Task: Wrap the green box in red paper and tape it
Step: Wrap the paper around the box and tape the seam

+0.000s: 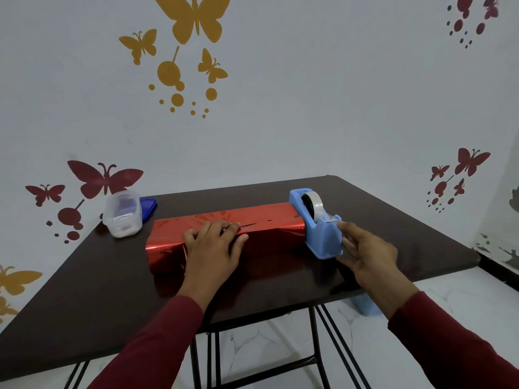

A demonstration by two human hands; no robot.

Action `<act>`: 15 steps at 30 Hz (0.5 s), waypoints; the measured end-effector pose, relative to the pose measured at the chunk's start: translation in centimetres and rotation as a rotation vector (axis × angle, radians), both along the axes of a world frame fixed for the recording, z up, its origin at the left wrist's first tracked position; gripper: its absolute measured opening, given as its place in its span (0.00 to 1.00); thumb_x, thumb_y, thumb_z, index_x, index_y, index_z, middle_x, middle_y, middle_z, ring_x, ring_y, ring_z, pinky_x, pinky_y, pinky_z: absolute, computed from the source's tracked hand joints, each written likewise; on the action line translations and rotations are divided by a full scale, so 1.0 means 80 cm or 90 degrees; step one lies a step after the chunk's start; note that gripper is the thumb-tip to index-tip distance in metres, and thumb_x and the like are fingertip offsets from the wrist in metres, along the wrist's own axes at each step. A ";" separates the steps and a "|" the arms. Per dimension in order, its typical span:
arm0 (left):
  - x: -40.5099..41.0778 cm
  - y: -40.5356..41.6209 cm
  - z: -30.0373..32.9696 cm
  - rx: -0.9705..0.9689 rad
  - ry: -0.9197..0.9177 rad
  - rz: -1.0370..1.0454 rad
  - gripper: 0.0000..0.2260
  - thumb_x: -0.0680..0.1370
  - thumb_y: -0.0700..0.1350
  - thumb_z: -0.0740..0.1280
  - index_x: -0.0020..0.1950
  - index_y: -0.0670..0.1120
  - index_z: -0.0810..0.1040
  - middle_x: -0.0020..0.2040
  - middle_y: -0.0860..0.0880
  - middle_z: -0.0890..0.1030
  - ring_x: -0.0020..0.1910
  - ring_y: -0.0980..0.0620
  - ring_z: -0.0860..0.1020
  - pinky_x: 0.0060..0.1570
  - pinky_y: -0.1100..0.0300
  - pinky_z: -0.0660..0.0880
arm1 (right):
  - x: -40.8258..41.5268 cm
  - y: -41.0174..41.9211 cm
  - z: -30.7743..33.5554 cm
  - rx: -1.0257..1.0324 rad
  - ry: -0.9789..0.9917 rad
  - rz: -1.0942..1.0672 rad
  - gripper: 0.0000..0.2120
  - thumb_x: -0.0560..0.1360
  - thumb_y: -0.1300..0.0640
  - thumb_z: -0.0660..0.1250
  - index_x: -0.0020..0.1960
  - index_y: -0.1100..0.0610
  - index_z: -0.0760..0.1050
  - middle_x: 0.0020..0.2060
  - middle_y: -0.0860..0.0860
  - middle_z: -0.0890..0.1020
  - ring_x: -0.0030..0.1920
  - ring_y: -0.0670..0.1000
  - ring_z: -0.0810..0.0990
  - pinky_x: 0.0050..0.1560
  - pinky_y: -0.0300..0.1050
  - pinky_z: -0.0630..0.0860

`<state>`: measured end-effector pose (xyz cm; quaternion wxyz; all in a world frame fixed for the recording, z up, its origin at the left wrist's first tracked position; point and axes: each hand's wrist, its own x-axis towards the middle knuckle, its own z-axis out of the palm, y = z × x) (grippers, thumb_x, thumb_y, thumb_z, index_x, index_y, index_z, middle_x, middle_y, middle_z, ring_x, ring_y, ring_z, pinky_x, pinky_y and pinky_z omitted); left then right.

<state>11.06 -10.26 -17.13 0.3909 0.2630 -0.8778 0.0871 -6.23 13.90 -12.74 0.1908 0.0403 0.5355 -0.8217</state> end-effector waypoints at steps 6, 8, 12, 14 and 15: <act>0.000 -0.001 -0.001 -0.002 0.004 0.000 0.20 0.82 0.62 0.58 0.64 0.55 0.82 0.57 0.55 0.80 0.57 0.51 0.75 0.58 0.44 0.64 | 0.009 0.002 0.003 0.008 0.007 -0.030 0.14 0.67 0.61 0.82 0.50 0.62 0.82 0.45 0.56 0.88 0.47 0.53 0.88 0.51 0.55 0.85; 0.000 -0.001 -0.001 -0.001 0.006 -0.002 0.19 0.82 0.61 0.59 0.64 0.55 0.82 0.57 0.55 0.80 0.57 0.51 0.75 0.58 0.44 0.65 | 0.012 0.002 0.003 0.017 0.013 -0.037 0.11 0.69 0.59 0.81 0.48 0.60 0.83 0.43 0.53 0.88 0.47 0.52 0.88 0.54 0.55 0.84; -0.001 -0.002 -0.001 -0.005 0.008 -0.001 0.19 0.82 0.62 0.60 0.63 0.55 0.82 0.57 0.55 0.80 0.57 0.52 0.74 0.58 0.45 0.64 | 0.021 0.003 0.006 0.017 -0.001 -0.028 0.10 0.71 0.57 0.80 0.49 0.58 0.84 0.45 0.52 0.88 0.48 0.50 0.87 0.53 0.54 0.83; 0.000 -0.002 -0.001 -0.002 0.009 -0.002 0.19 0.82 0.62 0.59 0.64 0.55 0.82 0.57 0.55 0.79 0.57 0.52 0.74 0.58 0.44 0.63 | 0.025 0.004 0.008 0.009 -0.008 -0.015 0.09 0.71 0.59 0.79 0.49 0.59 0.83 0.46 0.53 0.87 0.48 0.50 0.86 0.50 0.51 0.82; 0.000 -0.002 -0.001 -0.001 0.008 -0.003 0.19 0.82 0.62 0.59 0.64 0.55 0.82 0.57 0.55 0.79 0.58 0.52 0.74 0.59 0.44 0.63 | 0.026 0.004 0.009 0.005 -0.009 -0.011 0.10 0.71 0.59 0.79 0.50 0.59 0.82 0.46 0.53 0.87 0.49 0.50 0.86 0.49 0.51 0.82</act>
